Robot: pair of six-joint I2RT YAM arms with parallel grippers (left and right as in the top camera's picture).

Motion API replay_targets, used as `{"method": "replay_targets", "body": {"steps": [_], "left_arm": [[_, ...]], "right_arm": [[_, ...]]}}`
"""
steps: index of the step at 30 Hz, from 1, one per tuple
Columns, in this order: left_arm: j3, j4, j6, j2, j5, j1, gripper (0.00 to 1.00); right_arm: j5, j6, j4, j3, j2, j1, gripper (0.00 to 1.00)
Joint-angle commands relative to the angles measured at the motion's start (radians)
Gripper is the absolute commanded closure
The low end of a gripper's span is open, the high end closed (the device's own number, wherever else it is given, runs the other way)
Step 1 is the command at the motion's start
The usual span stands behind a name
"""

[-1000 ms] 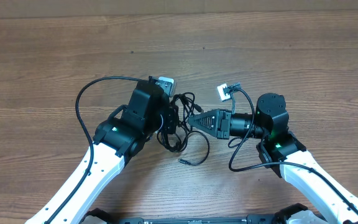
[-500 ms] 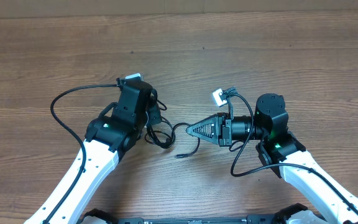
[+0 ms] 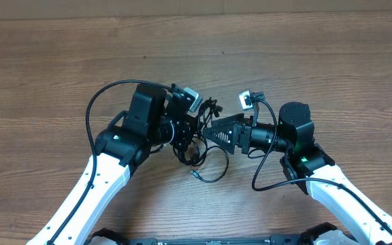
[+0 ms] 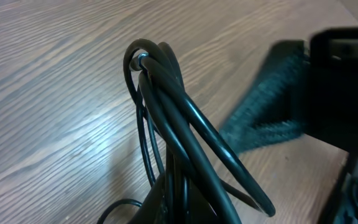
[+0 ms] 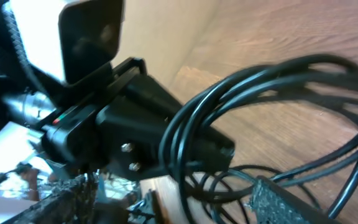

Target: Untangle cables

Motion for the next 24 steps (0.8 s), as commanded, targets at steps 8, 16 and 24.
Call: {"method": "replay_targets", "body": {"steps": [8,16,24], "left_arm": [[0.018,0.031,0.048,-0.005,0.092,-0.027,0.96],[0.018,0.084,-0.241,-0.005,-0.098,-0.048,0.96],[0.018,0.090,-0.428,-0.005,-0.093,-0.049,0.96]], "right_arm": [[0.048,-0.021,0.010,0.012,-0.008,0.004,0.30],[0.049,-0.022,0.005,0.012,-0.008,0.061,0.39],[0.058,-0.022,-0.003,0.012,-0.008,0.061,0.45]]}}
